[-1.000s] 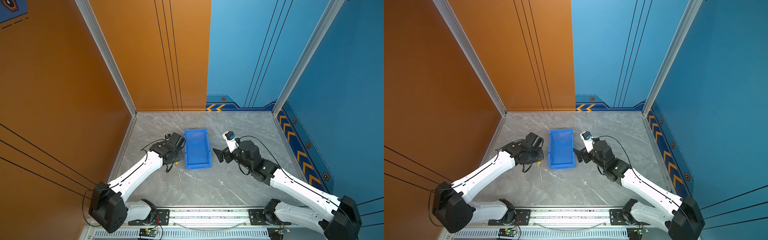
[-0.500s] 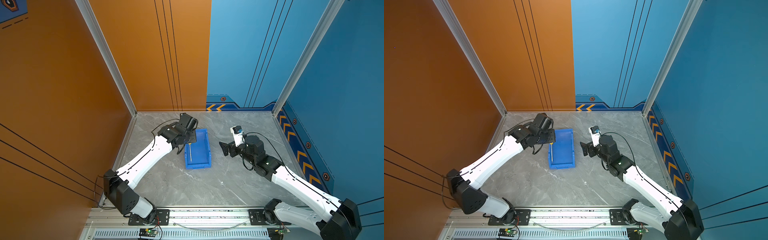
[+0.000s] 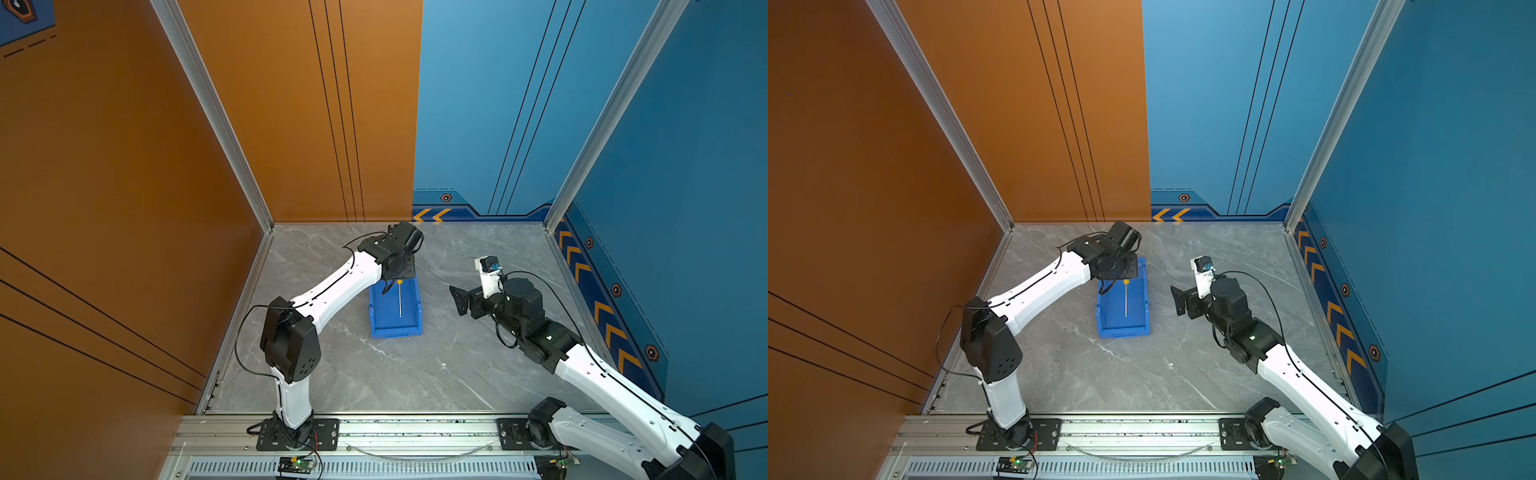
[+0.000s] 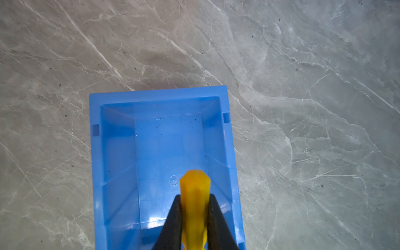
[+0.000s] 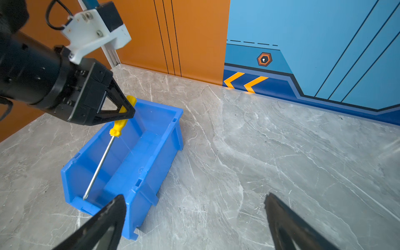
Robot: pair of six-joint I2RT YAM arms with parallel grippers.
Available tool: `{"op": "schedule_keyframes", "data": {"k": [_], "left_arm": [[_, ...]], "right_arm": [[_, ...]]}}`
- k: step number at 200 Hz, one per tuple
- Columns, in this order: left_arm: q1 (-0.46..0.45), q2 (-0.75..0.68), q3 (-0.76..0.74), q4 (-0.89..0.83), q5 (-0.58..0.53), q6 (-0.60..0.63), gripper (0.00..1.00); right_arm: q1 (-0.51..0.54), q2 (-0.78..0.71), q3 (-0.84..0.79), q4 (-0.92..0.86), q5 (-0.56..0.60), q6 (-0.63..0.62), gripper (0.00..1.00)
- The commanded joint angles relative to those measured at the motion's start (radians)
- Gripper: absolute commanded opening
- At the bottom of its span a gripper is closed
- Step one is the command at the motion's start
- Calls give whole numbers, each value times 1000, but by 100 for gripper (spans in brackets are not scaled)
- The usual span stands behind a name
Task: Put the screwdriver in the bin
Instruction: 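Lift the screwdriver with the left gripper and carry it over the blue bin, then lower the screwdriver into the blue bin with the left gripper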
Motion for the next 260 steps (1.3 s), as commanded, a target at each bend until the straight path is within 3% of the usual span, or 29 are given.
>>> {"op": "schedule_keyframes", "data": {"k": [1, 106, 260], "left_arm": [[-4, 42, 20, -18, -2, -39, 0], [16, 189, 26, 0, -23, -93, 0], [40, 271, -78, 102, -18, -113, 0]], "right_arm": [[-16, -9, -18, -23, 23, 16, 100], [-75, 7, -39, 14, -28, 7, 100], [-89, -52, -95, -9, -25, 23, 100]]}}
